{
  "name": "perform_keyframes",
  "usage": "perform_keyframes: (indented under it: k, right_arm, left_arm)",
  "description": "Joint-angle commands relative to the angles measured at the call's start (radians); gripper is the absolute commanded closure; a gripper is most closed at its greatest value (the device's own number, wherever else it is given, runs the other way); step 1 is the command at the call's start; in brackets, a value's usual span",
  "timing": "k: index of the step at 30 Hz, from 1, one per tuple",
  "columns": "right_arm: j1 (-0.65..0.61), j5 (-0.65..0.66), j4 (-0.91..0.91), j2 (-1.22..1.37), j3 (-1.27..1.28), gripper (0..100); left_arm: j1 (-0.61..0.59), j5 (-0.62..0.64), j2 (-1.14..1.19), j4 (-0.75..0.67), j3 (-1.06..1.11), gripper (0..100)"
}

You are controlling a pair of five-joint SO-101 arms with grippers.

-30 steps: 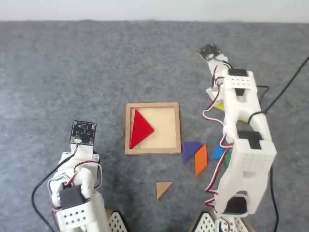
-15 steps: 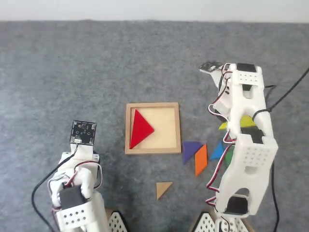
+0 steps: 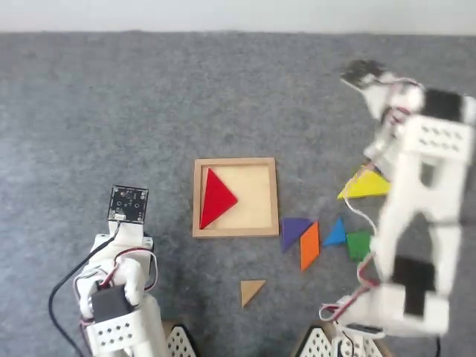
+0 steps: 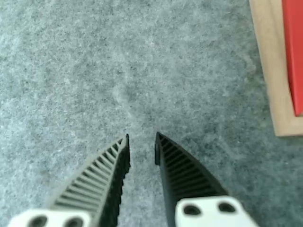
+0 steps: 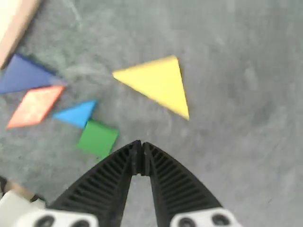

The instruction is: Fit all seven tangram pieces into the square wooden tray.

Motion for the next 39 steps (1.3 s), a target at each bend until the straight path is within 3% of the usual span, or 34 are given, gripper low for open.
perform_keyframes:
  k: [1,5,9,16,26,39]
  right_arm:
    - [0.119,-0.017,-0.113,-0.105,0.221,99.1]
    - [0.232,-0.015,-0.374,-0.105,0.505,99.1]
    - [0.259,-0.023,-0.562,-0.105,0.684,99.0]
    - [0.254,-0.195,-0.857,-0.101,0.784,99.0]
    - [0.182,-0.270,-1.001,0.154,0.710,99.1]
    - [0.176,-0.339,-0.974,0.298,0.463,99.0]
  left_arm:
    - [0.003,0.006,-0.011,0.006,-0.008,91]
    - [0.003,0.006,-0.011,0.006,-0.008,91]
    - [0.003,0.006,-0.011,0.006,-0.008,91]
    - [0.003,0.006,-0.011,0.006,-0.008,91]
    - [0.003,0.006,-0.011,0.006,-0.008,91]
    - [0.003,0.006,-0.011,0.006,-0.008,91]
